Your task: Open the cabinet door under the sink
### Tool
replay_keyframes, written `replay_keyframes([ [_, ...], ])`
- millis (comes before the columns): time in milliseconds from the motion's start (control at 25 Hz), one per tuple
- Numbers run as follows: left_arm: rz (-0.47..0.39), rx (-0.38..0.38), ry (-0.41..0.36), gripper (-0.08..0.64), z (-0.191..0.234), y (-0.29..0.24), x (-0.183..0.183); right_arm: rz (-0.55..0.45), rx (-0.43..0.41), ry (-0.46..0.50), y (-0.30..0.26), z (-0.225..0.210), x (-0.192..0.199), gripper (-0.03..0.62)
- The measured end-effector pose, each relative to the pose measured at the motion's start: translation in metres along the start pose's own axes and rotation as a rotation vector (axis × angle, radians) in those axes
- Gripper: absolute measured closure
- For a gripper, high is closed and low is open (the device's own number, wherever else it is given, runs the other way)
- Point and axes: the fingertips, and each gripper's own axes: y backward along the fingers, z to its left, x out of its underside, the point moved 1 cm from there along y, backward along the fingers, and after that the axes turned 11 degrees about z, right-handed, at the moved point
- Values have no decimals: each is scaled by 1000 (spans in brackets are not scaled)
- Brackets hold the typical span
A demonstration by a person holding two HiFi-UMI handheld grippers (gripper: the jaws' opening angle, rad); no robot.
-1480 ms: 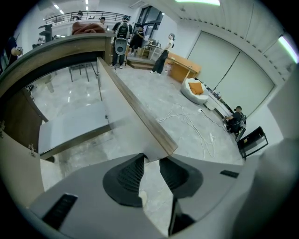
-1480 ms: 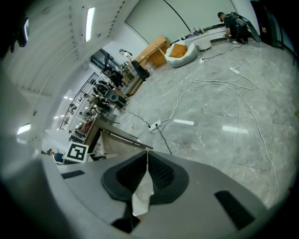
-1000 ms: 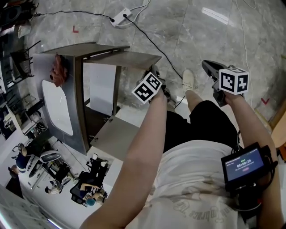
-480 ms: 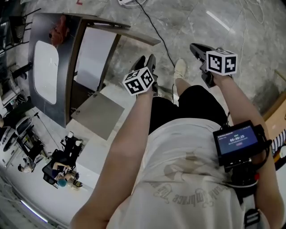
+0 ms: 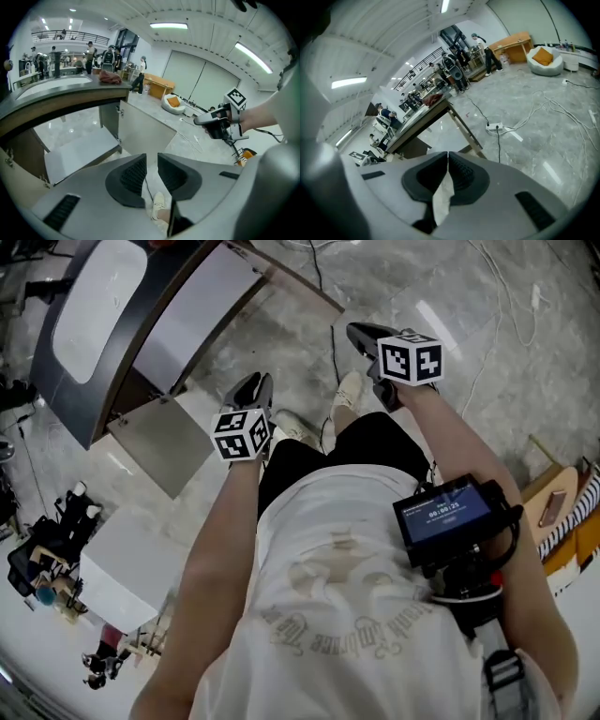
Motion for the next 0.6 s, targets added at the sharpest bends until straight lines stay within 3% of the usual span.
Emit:
replay_keyframes([
  [200,-124,-29,66,526,50,79,26,-9,-41,102,-29,90,-12,572],
  [600,-276,-71,220,541,82,144,53,-4,-120,213,-39,159,-25,572],
])
